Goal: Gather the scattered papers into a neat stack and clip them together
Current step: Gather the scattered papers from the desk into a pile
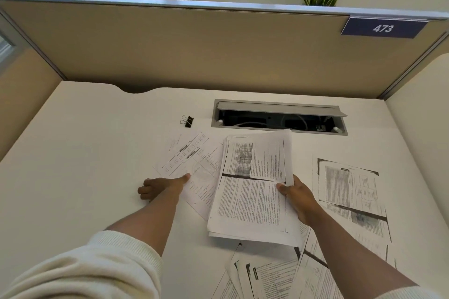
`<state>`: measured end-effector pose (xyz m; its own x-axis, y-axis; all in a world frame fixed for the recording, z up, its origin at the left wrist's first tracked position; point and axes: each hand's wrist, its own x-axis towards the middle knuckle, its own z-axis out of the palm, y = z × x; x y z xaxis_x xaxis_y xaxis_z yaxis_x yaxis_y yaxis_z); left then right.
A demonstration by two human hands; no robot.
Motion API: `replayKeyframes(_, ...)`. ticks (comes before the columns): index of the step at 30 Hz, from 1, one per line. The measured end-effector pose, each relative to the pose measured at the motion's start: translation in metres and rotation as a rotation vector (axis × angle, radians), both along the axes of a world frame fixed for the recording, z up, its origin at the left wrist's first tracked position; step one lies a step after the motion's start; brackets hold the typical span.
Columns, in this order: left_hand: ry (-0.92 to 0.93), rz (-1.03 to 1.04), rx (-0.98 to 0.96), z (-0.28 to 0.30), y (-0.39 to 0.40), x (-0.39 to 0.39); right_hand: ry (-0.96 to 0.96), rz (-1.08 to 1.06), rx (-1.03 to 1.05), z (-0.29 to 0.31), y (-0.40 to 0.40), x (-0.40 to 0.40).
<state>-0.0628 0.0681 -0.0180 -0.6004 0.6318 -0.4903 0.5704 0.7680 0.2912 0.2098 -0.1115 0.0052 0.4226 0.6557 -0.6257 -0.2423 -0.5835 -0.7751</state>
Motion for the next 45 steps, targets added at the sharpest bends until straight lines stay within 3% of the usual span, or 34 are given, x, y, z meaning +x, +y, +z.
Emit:
replayKeyframes(6, -0.018, -0.045, -0.027, -0.007, 0.003, 0.001, 0.005, -0.015, 0.0, -0.001, 0.001, -0.001)
replayKeyframes(12, -0.313, -0.066, 0.084, -0.016, 0.006, -0.006, 0.019, -0.028, 0.001, 0.0, 0.001, -0.003)
replayKeyframes(15, -0.372, -0.044, 0.165, -0.017, 0.001, -0.01, 0.021, -0.042, -0.001, 0.0, 0.0, -0.003)
replayKeyframes(20, -0.563, 0.086, 0.321, -0.017, 0.0, -0.016, 0.011, -0.05, 0.004, 0.002, -0.004, -0.002)
replayKeyframes(24, -0.815, 0.276, 0.461, 0.001, 0.004, -0.02, -0.013, -0.033, 0.008, 0.005, -0.005, -0.002)
replayKeyframes(31, -0.974, 0.243, 0.544, 0.039, 0.026, -0.021, -0.004, -0.029, -0.014, 0.002, -0.01, -0.007)
replayKeyframes(34, -1.129, 0.239, 0.495, 0.058, 0.04, -0.019, 0.017, -0.019, -0.021, 0.001, -0.012, -0.01)
replayKeyframes(37, -1.447, 0.142, 0.402, 0.074, 0.052, -0.015, 0.013, -0.009, -0.035, -0.002, -0.013, -0.011)
replayKeyframes(40, -1.633, 0.027, 0.321, 0.09, 0.055, -0.006, 0.008, 0.009, -0.046, -0.001, -0.013, -0.012)
replayKeyframes(45, -1.595, -0.121, 0.09, 0.094, 0.055, 0.008, 0.016, 0.043, -0.034, 0.009, -0.009, -0.017)
